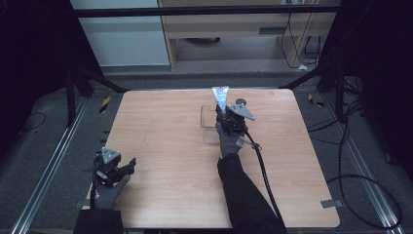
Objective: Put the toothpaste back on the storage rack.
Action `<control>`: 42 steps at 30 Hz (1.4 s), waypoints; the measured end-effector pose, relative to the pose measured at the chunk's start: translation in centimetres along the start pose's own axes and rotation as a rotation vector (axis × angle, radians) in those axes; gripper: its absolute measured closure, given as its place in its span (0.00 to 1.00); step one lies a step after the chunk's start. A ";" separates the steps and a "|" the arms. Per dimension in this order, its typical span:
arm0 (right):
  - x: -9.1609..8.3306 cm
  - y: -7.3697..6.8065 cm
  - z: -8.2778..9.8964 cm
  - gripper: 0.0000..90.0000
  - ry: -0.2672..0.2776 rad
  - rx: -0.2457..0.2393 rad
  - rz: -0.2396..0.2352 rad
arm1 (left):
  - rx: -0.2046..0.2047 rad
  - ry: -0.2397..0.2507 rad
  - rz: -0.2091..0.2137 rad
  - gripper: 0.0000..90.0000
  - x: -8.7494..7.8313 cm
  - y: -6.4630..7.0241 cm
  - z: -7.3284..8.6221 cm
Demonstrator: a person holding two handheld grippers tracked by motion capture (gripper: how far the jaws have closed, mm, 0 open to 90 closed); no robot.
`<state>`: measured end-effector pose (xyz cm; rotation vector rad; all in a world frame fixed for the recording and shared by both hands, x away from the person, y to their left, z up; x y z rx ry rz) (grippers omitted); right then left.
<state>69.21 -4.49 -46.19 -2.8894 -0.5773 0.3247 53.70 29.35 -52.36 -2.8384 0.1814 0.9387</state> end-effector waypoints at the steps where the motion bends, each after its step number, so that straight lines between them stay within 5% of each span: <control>1: 0.0 0.0 -0.1 0.78 0.002 0.004 -0.001 | 0.001 0.000 0.000 0.45 0.0 0.0 0.0; 16: 0.0 0.5 -0.1 0.77 0.015 -0.019 0.027 | 0.001 -0.001 -0.001 0.45 0.0 0.0 0.0; 42: -0.4 0.2 1.5 0.64 -0.144 -0.118 0.037 | 0.001 -0.002 -0.001 0.45 0.0 0.0 0.0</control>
Point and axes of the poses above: each handheld gripper's, and its own axes: x roughly forward along the jaws, z roughly out of its underside, y roughly to its right, the point moved 10 cm from there along x, roughly forward along the jaws, and after that the axes turned 4 degrees about -z, right-handed, at the moved point
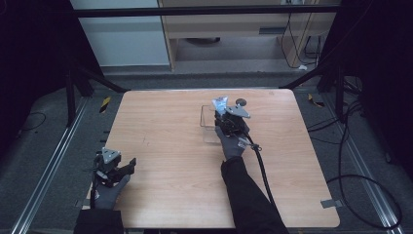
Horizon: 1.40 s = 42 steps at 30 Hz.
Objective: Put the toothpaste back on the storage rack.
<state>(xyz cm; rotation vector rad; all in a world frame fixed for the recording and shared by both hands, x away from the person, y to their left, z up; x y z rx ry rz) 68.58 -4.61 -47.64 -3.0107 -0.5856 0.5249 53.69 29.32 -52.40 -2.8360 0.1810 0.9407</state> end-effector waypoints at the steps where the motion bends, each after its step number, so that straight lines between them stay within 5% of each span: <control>1: 0.0 0.0 0.0 0.63 -0.006 -0.001 0.001 | 0.000 0.000 0.000 0.45 0.0 0.0 0.0; 8: -0.2 0.0 0.4 0.52 -0.042 -0.030 0.007 | 0.000 -0.001 -0.001 0.45 0.0 0.0 0.0; 10: -0.4 -0.2 0.1 0.59 -0.025 -0.028 -0.001 | -0.001 0.000 -0.001 0.45 0.0 0.0 0.0; 17: -1.9 -0.2 -1.5 0.54 0.014 -0.018 -0.029 | 0.001 -0.001 -0.001 0.45 0.0 0.0 0.0; 30: -8.2 -0.4 -3.9 0.25 0.049 -0.053 -0.105 | 0.002 -0.001 -0.001 0.44 0.0 0.1 0.0; 35: -10.9 0.1 -2.9 0.22 0.026 -0.043 -0.142 | 0.002 0.001 0.000 0.44 -0.1 0.2 0.0; 39: -12.4 0.8 -0.6 0.20 -0.005 -0.065 -0.169 | 0.003 0.002 0.001 0.44 -0.1 0.2 0.0; 42: -13.7 1.7 1.4 0.20 -0.026 -0.033 -0.194 | 0.004 0.001 0.002 0.43 0.0 0.2 0.0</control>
Point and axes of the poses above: each handheld gripper's, and its own axes: x roughly forward along the jaws, z roughly out of its underside, y roughly to its right, the point moved 10 cm from there along x, roughly forward along the jaws, and after that the axes turned 4 degrees about -z, right-handed, at the moved point
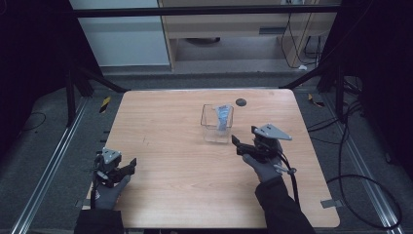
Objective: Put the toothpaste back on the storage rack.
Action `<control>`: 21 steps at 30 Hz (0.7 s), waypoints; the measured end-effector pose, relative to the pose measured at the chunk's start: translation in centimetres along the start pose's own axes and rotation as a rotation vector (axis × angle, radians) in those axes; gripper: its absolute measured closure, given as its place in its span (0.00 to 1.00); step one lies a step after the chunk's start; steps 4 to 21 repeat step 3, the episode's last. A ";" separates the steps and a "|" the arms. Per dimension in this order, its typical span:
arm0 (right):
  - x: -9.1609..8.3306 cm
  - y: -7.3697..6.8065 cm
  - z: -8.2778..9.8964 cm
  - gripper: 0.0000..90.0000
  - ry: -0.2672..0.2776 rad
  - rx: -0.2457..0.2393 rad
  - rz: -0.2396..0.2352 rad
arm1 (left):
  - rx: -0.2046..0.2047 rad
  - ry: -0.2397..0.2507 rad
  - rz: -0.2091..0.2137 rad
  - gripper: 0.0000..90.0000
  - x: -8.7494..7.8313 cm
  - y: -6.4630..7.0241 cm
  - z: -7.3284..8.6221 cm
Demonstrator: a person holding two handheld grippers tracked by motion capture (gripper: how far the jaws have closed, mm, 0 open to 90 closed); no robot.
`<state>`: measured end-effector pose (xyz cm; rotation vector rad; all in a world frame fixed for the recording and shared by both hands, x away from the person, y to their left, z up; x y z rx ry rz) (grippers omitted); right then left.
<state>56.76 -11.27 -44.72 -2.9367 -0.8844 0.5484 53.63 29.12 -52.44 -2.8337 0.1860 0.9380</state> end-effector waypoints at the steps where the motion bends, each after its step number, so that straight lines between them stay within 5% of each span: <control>1: -0.4 0.3 0.7 0.20 -0.007 0.011 -0.003 | 0.002 -0.001 0.000 0.43 0.0 0.0 0.0; 3: -1.3 1.0 1.8 0.20 -0.014 0.030 0.002 | 0.004 -0.001 0.002 0.43 0.0 0.0 0.0; 21: -1.3 1.0 1.8 0.20 -0.014 0.030 0.002 | 0.004 -0.001 0.002 0.43 0.0 0.0 0.0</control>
Point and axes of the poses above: each handheld gripper's, and its own axes: x roughly forward along the jaws, z roughly out of its underside, y roughly to its right, the point moved 10 cm from there along x, roughly forward along the jaws, and after that the axes turned 4 degrees about -z, right-handed, at the moved point
